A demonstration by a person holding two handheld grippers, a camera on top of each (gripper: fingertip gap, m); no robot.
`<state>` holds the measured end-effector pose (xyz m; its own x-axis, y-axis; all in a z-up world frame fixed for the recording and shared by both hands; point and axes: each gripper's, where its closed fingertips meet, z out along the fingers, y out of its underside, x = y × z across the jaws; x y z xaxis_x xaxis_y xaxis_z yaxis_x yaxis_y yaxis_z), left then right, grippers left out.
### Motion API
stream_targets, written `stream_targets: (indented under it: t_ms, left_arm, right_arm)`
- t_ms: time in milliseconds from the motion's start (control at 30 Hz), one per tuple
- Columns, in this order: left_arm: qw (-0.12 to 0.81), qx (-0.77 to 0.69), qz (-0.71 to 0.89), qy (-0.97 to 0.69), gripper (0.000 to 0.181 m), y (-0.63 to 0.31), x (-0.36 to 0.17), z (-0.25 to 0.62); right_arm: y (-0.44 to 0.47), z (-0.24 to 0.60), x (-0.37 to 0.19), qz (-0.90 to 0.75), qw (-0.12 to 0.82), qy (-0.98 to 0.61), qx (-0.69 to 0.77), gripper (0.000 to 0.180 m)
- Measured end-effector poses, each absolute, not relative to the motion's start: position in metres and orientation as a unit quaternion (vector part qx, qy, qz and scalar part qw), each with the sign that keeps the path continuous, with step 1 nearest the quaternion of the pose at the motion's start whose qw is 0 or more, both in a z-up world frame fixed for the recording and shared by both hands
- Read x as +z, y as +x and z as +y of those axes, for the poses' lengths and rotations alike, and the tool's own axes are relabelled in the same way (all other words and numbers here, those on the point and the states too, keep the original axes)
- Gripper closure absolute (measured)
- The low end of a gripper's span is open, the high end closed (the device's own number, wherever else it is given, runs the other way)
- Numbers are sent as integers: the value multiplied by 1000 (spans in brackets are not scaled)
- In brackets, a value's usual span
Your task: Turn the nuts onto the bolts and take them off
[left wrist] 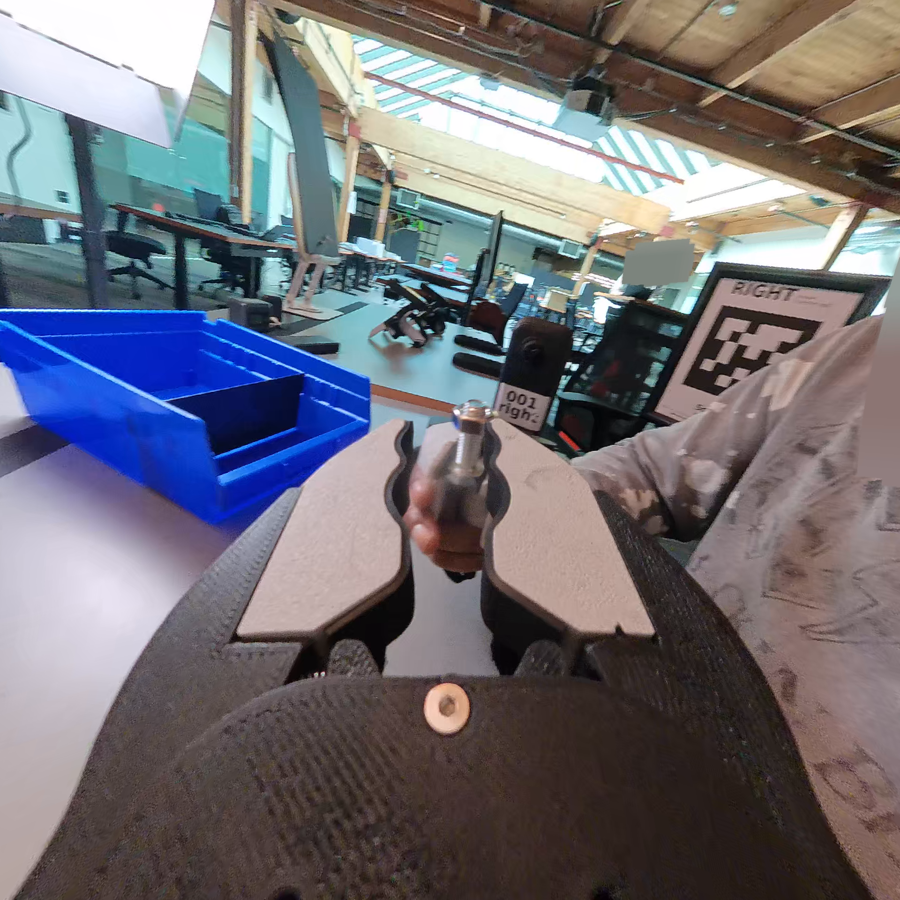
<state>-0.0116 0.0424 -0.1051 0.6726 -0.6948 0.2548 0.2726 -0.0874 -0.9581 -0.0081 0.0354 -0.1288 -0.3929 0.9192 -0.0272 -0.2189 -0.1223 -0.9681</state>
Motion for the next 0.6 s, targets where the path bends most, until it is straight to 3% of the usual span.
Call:
stream_targets:
  t_ms: [133, 200, 467, 567, 600]
  left_arm:
    - [645, -369, 166, -649, 152, -6, -109, 45]
    - [636, -306, 124, -698, 174, -25, -125, 59]
    - [640, -365, 169, -654, 152, -6, -109, 44]
    - [634, -355, 163, -668, 153, -6, -114, 48]
    - [632, -338, 139, -683, 169, -15, -117, 53]
  right_arm:
    - [-9, 33, -129, -507, 427, -347, 663, 162]
    - [-6, 32, -126, -502, 418, -341, 676, 162]
    - [-9, 37, -129, -501, 422, -354, 668, 162]
    - [-9, 36, -129, -500, 424, -353, 667, 162]
    - [-7, 35, -127, -499, 420, -346, 675, 162]
